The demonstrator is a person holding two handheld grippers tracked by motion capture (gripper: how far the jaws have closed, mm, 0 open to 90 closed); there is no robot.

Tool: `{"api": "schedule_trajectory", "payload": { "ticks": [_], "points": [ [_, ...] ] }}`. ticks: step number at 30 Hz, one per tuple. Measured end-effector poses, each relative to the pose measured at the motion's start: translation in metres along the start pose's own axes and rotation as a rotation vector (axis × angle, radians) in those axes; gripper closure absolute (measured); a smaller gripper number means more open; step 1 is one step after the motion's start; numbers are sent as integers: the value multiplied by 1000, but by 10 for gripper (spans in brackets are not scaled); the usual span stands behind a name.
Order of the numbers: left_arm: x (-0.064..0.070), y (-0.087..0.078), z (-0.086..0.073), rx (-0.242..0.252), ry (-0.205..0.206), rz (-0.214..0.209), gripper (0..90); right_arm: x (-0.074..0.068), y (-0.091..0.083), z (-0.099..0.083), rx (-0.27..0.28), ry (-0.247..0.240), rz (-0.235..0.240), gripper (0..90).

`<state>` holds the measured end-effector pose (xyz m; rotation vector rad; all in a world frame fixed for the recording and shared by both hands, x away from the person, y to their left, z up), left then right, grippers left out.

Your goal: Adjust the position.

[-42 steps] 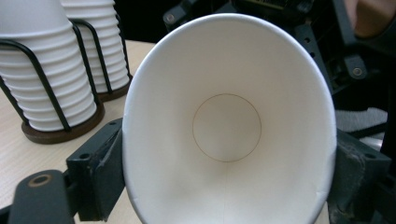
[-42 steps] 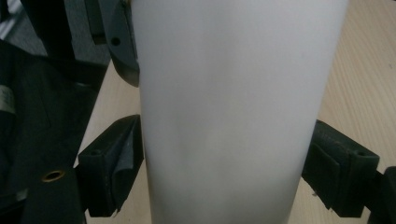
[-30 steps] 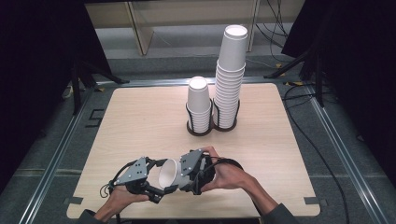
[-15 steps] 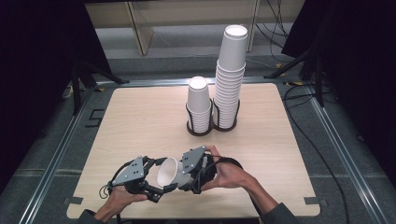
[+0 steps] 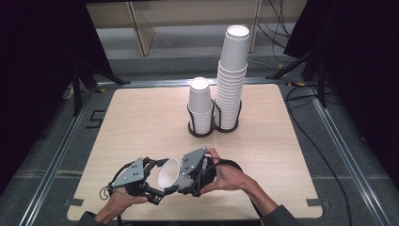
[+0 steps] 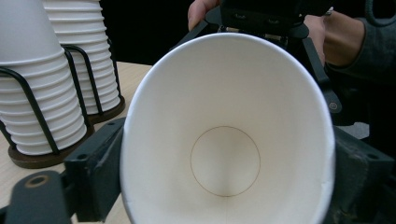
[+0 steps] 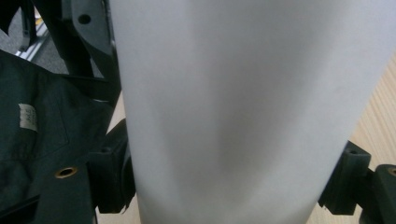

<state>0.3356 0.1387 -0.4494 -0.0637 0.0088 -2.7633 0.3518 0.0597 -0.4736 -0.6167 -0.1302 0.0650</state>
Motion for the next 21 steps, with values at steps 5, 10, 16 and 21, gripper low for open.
{"api": "schedule_trajectory", "payload": {
  "ticks": [5,10,16,21],
  "points": [
    [-2,-1,-2,-5,-6,28,95,2,0,-2,12,9,-1,230],
    [-3,1,-1,21,-12,34,100,5,-3,-6,28,18,-2,235],
    [-7,-4,0,20,-14,70,102,7,-8,-12,36,58,-16,233],
    [-13,-9,5,48,-30,92,139,20,-18,-26,69,109,-82,229]
  ]
}}
Point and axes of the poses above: each handheld gripper's, and its own axes: y roughly forward along the jaws, z roughly out of its top, x roughly to its right, the point moved 9 cm from there along y, roughly forward along the jaws, and after that the axes turned 9 degrees about x, right-handed, at the moved point
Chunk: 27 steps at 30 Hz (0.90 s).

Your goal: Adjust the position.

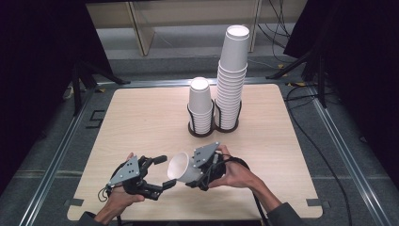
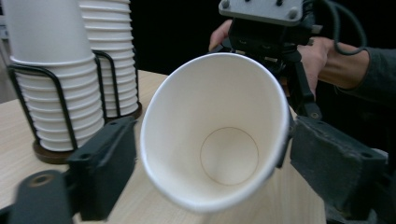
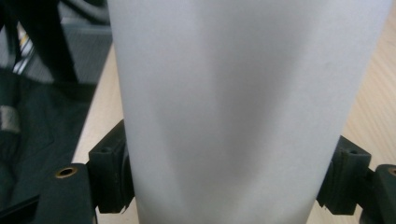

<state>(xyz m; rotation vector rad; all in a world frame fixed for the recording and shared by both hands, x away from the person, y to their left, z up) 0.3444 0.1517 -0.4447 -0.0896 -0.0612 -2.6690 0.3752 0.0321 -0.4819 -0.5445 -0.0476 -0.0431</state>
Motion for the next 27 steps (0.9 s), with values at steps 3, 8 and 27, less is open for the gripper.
{"api": "schedule_trajectory", "payload": {
  "ticks": [3,8,27],
  "points": [
    [-3,-1,0,-1,-7,17,141,25,-18,-13,80,59,-141,224],
    [-5,-1,-2,-1,-11,35,142,55,-42,-26,182,133,-314,222],
    [-31,-6,-8,1,-38,186,144,111,-123,-92,248,299,-679,221]
  ]
}}
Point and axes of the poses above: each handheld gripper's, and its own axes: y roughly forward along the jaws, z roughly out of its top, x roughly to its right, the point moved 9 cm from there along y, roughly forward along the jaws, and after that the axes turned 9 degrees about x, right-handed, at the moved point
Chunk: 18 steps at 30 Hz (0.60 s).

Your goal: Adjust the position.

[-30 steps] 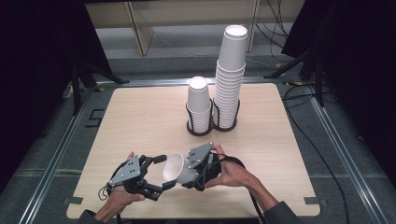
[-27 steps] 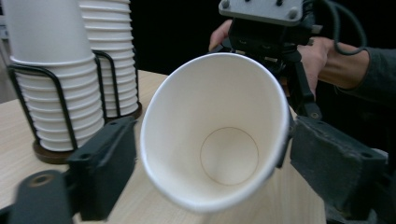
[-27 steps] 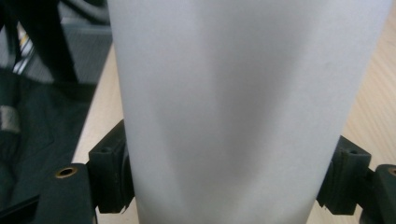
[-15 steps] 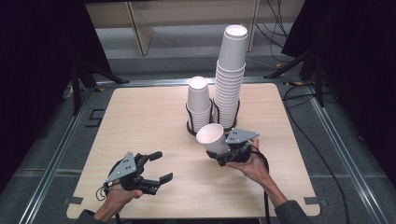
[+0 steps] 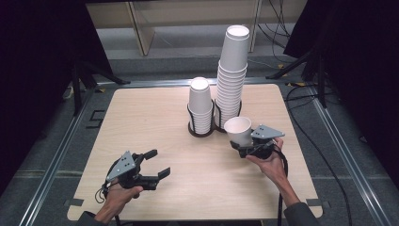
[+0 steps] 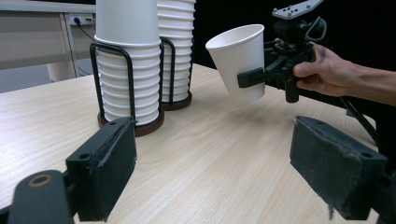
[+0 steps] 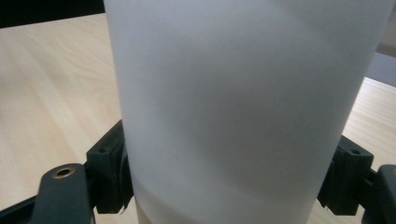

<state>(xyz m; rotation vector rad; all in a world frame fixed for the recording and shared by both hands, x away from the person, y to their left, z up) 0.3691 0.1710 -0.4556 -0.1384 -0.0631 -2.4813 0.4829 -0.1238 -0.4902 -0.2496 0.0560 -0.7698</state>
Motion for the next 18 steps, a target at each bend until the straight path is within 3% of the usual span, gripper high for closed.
{"api": "schedule_trajectory", "payload": {
  "ticks": [2,6,8,9,11,13,15,16,17,18],
  "points": [
    [0,0,0,-3,3,1,143,4,-2,-2,-8,11,-5,221],
    [-3,-2,-2,-27,9,28,143,29,-8,-12,-18,21,-80,221],
    [-4,-2,-3,-32,9,31,143,33,-9,-13,-13,34,-98,221],
    [-6,-2,-4,-39,10,41,143,38,-11,-16,-30,62,-126,220],
    [-6,-2,-5,-41,8,44,143,41,-11,-17,-29,54,-119,220],
    [-9,-2,-5,-42,11,53,144,50,-11,-21,-36,36,-156,219],
    [-9,-3,-5,-42,10,54,144,53,-11,-22,-44,25,-158,219],
    [-9,-3,-5,-40,11,55,143,58,-11,-25,-46,-3,-165,218],
    [-9,-3,-5,-38,11,54,143,57,-10,-26,-49,27,-166,218],
    [-9,-3,-5,-38,11,54,143,57,-10,-26,-49,27,-166,218]
  ]
}}
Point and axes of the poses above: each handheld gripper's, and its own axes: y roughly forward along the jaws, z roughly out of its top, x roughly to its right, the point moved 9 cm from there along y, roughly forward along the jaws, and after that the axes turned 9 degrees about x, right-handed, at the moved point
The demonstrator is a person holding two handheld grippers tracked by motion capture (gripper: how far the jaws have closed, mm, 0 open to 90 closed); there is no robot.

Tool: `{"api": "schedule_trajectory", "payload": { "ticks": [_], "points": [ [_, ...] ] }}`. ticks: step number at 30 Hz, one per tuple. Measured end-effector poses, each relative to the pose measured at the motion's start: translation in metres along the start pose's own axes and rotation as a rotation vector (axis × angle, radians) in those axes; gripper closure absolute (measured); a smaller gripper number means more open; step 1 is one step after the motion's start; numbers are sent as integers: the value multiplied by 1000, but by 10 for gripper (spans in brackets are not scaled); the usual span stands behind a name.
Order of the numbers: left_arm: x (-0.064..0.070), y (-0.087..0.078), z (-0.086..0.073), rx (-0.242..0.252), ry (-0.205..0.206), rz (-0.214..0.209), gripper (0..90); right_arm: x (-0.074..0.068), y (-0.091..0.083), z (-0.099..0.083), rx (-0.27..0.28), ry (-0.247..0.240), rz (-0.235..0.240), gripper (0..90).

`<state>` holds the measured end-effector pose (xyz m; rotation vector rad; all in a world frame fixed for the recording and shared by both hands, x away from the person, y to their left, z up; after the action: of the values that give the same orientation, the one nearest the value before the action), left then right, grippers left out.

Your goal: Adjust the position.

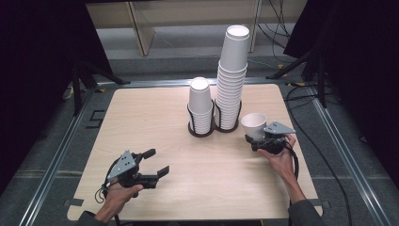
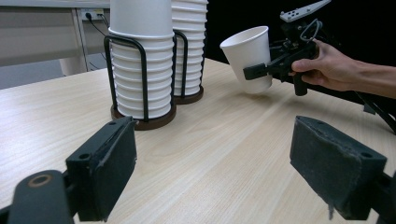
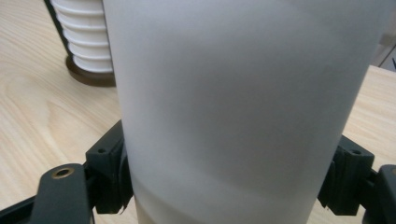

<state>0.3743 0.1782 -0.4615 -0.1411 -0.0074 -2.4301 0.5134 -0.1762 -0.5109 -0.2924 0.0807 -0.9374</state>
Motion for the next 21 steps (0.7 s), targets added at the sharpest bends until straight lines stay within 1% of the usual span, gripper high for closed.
{"api": "schedule_trajectory", "payload": {
  "ticks": [1,2,3,4,5,6,7,8,9,10,11,12,13,15,16,17,18,19,20,21],
  "points": [
    [0,0,0,1,1,0,143,6,-1,-2,-8,-15,-24,218],
    [0,0,0,1,1,0,144,6,-2,-3,-12,15,-25,217],
    [0,0,0,-1,2,-2,144,7,-2,-4,-21,31,-15,217],
    [0,0,0,-1,2,-2,144,11,-1,-5,-11,10,-36,217],
    [0,0,0,-1,3,-3,144,13,-2,-7,-21,15,-48,217],
    [0,0,0,-1,3,-3,143,13,-2,-7,-21,15,-48,217],
    [1,2,0,13,3,-12,144,19,-2,-9,-26,-8,-57,217],
    [1,0,-1,-3,7,-7,144,17,-2,-11,-33,41,-61,217],
    [1,0,-1,-3,7,-7,144,17,-2,-11,-33,41,-61,217],
    [2,1,0,5,5,-13,144,23,-2,-11,-28,2,-65,216],
    [2,1,0,5,5,-13,143,23,-2,-11,-28,2,-65,216],
    [3,3,0,18,1,-26,144,23,-4,-13,-41,35,-70,216],
    [4,3,0,18,1,-27,143,26,-4,-12,-32,17,-71,216],
    [4,3,0,17,5,-29,143,28,-5,-12,-32,19,-73,215],
    [4,3,0,17,4,-28,144,26,-7,-14,-51,65,-75,213],
    [4,3,0,17,4,-28,144,26,-7,-14,-51,65,-75,213],
    [4,3,0,17,3,-27,144,30,-8,-14,-44,25,-87,213],
    [3,2,0,14,2,-23,143,31,-9,-14,-48,17,-83,210],
    [3,2,0,14,2,-23,143,31,-9,-14,-49,21,-77,209],
    [3,2,0,11,2,-23,144,33,-10,-14,-46,0,-83,209]
  ]
}}
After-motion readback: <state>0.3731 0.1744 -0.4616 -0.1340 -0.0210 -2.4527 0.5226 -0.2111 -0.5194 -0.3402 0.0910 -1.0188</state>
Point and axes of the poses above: each handheld gripper's, and its own axes: y roughly forward along the jaws, z roughly out of its top, x roughly to its right, the point moved 9 cm from there along y, roughly forward along the jaws, and after that the axes turned 9 degrees about x, right-handed, at the moved point
